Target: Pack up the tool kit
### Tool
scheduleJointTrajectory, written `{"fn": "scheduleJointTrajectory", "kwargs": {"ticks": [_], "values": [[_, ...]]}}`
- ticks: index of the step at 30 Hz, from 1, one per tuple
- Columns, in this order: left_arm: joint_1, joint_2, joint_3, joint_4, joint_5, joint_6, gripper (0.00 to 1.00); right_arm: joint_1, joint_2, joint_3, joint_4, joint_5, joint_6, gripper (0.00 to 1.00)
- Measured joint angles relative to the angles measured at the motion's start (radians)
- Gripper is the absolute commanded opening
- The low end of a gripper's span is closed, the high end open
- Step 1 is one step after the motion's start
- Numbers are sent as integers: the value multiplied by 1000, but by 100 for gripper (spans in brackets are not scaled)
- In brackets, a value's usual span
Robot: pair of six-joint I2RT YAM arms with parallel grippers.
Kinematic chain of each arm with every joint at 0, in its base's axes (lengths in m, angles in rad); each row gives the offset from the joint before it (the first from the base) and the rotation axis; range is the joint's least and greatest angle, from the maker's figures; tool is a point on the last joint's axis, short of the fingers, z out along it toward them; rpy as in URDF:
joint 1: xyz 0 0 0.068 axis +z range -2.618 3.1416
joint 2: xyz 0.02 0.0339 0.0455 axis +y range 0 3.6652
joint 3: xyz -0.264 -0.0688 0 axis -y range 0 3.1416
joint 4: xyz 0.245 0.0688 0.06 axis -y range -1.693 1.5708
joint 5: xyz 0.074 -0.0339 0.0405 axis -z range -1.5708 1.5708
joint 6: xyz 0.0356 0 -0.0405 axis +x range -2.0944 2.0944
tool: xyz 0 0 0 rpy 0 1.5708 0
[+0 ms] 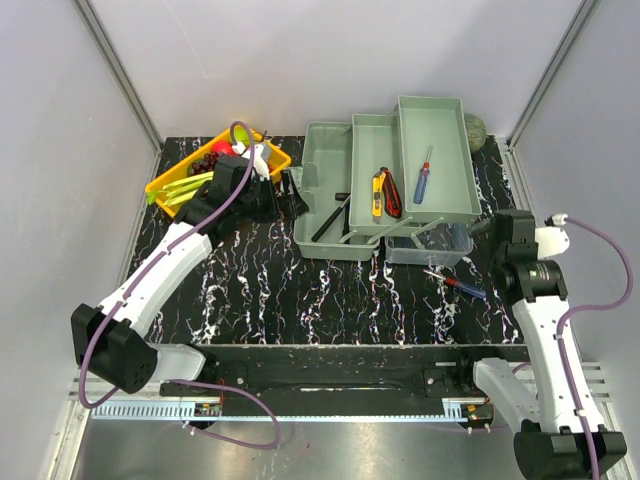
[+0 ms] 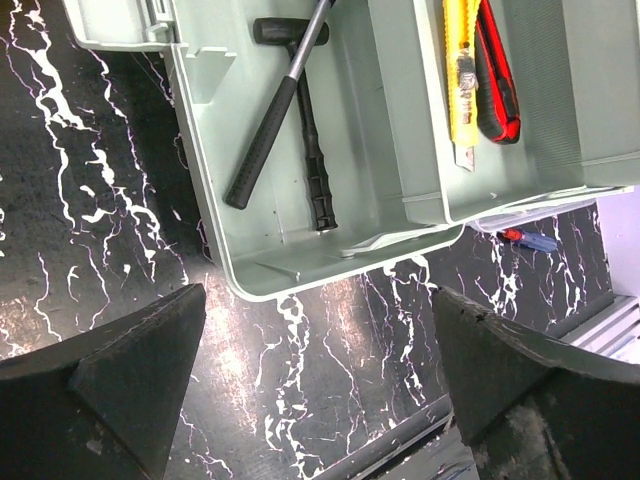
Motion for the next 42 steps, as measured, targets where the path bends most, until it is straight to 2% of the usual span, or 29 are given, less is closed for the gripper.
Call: {"fn": "scheduleJointTrajectory", "kwargs": {"ticks": [6,13,20,30,37,40,42], "values": [[0,-14,-27,1,-18,0,99,-7,-44,-63,-45,2,150,96],[0,-21,-53,-1,-26,0,99,-44,87,-191,-20,-100,215,92],[0,-28,-53,-1,-33,13,99,-148,99,-335,31,-201,296,86],[0,-28,-53,-9,-38,19,99,-446,443,-333,206,-377,254,70],[0,-25,-53,-24,-52,21,99,-470,556,-280,207,-451,237,66],[0,-24,-52,-24,-56,21,99,-470,581,-261,199,-452,238,58],[1,-22,-52,-25,-61,21,99,-470,597,-249,182,-448,240,58]]}}
